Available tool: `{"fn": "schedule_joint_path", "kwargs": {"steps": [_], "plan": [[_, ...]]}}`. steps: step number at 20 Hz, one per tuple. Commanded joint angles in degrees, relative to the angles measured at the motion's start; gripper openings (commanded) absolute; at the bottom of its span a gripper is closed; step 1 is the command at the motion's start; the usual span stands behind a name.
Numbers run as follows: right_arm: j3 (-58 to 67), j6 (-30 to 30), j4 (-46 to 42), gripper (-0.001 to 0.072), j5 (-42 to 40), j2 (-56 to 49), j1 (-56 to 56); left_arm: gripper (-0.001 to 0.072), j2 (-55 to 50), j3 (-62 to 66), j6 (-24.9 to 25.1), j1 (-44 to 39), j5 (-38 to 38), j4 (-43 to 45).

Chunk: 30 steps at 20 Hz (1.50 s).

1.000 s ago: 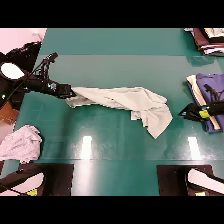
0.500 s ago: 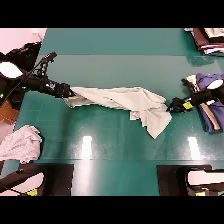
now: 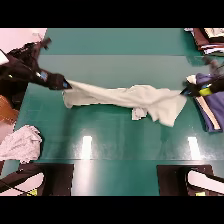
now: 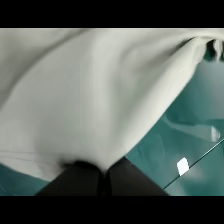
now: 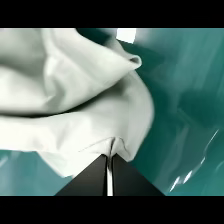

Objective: Fold the shirts.

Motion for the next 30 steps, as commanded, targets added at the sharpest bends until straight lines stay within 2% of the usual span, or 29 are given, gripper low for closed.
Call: {"fn": "schedule_joint_path", "kwargs": {"steps": [1,8,16,17,19,21,23,27,30], "plan": [[10.27,1.14,0.31,0.0017,-0.52,9.51,-1.62,0.0024,0.04,14.60,-1.60,0.04,-5.09,-0.11],[29.22,3.21,0.09,0.0016,-7.43,21.16,-1.62,0.0025,1.29,43.06,-5.38,0.04,-6.38,-0.42],[42.05,3.26,-0.33,0.0016,-13.33,26.56,-1.64,0.0024,17.18,42.93,-5.40,0.04,8.85,-0.81],[43.52,3.80,-0.46,0.0015,-13.42,26.51,-1.64,0.0024,18.32,42.93,-5.40,0.04,9.49,-0.76],[46.77,8.74,-4.42,0.0015,-12.11,24.92,-1.62,0.0024,19.08,42.73,-5.42,0.04,8.02,0.39],[49.59,11.85,-5.81,0.0014,-7.15,21.31,-1.62,0.0024,18.78,38.58,-7.26,0.04,5.88,4.50],[48.68,12.33,-4.96,0.0015,-1.33,16.52,-0.85,0.0024,18.18,29.16,-8.72,0.04,5.49,8.28],[36.26,12.90,-4.61,0.0014,5.86,6.14,4.94,0.0024,14.10,6.40,-8.81,0.04,5.70,8.55],[28.94,12.72,-4.79,0.0015,4.33,-3.45,9.94,0.0024,8.66,-8.52,-8.17,0.04,12.72,8.61]]}}
